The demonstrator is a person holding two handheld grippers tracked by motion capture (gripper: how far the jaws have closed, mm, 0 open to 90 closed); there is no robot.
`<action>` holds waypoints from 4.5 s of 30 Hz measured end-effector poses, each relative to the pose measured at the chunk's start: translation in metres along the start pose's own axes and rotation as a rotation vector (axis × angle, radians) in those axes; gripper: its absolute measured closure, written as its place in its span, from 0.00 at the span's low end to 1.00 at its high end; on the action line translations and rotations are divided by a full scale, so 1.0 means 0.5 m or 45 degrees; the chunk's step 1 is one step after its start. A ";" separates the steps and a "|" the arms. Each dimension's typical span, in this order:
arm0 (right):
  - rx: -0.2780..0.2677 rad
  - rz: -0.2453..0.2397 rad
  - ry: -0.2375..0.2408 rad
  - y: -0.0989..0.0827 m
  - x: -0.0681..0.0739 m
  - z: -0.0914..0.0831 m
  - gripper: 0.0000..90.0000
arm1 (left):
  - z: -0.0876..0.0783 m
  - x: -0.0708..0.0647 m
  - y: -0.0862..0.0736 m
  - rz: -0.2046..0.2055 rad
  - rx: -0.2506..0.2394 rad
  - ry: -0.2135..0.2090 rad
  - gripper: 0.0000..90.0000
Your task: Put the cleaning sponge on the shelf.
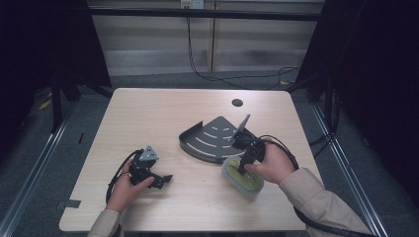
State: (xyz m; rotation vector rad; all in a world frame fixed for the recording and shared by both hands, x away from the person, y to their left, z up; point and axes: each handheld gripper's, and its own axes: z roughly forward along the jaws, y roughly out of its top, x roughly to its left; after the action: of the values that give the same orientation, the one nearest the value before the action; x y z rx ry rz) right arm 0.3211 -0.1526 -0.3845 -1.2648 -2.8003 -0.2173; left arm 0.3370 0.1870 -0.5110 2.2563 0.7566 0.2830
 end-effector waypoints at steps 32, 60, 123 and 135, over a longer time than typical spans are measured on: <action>0.005 0.002 -0.028 0.033 -0.027 -0.075 0.80 | 0.000 0.000 0.000 -0.001 0.003 -0.005 0.00; -0.053 -0.005 -0.063 0.089 -0.081 -0.110 0.80 | -0.001 -0.001 0.000 -0.003 0.008 -0.001 0.00; -0.055 0.014 -0.076 0.186 -0.164 -0.074 0.80 | -0.001 0.000 0.000 0.002 0.006 0.001 0.00; -0.059 0.027 -0.075 0.194 -0.174 -0.058 0.80 | -0.001 0.000 0.000 -0.002 0.009 -0.002 0.00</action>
State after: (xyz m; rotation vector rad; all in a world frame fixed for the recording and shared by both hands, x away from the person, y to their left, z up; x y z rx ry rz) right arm 0.4511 -0.1581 -0.3558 -1.3314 -2.8457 -0.2489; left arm 0.3369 0.1871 -0.5105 2.2623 0.7591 0.2780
